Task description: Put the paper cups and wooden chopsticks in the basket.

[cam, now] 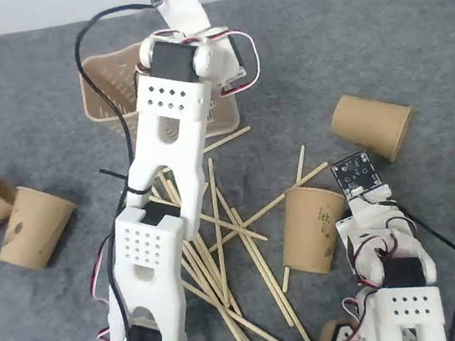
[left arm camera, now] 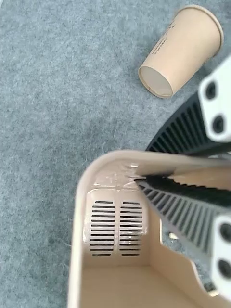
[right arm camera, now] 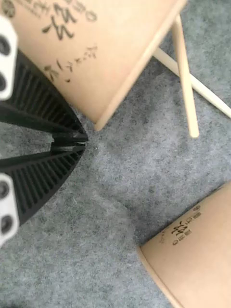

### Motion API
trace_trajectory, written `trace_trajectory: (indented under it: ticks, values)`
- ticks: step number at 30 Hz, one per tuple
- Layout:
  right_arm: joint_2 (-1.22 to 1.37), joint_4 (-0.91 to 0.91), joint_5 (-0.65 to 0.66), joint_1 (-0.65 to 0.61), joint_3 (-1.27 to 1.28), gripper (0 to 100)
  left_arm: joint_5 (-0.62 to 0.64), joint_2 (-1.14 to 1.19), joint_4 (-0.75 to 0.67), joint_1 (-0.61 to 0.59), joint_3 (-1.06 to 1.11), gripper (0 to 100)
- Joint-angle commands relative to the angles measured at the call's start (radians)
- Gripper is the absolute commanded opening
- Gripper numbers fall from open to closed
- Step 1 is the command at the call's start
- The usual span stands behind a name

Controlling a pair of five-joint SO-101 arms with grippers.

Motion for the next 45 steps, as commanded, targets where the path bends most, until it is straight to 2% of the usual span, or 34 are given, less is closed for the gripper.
trace_trajectory:
  ticks: [1,5,12,17,25,29,34,40,45]
  values:
    - [-0.013,0.007,0.012,0.015,-0.008,0.8,-0.06,-0.008,0.031,0.009,-0.007,2]
    - [-0.013,0.007,0.012,0.015,-0.008,0.8,-0.127,-0.008,0.029,0.009,0.021,6]
    - [-0.013,0.007,0.012,0.015,-0.008,0.8,-0.236,-0.015,0.029,0.032,0.016,23]
    - [-0.013,0.007,0.012,0.015,-0.008,0.8,-0.255,-0.018,0.031,0.037,0.004,23]
    - [-0.013,0.007,0.012,0.015,-0.008,0.8,-0.256,-0.02,0.034,-0.025,-0.232,23]
    - [-0.013,0.007,0.012,0.015,-0.008,0.8,-0.354,-0.057,0.034,-0.061,-0.266,23]
    - [-0.013,0.007,0.012,0.015,-0.008,0.8,-0.439,-0.23,0.034,-0.126,-0.127,23]
    - [-0.013,0.007,0.012,0.015,-0.008,0.8,-0.465,-0.479,0.029,-0.249,0.213,23]
    - [-0.013,0.007,0.012,0.015,-0.008,0.8,-0.535,-0.52,-0.023,-0.374,0.361,23]
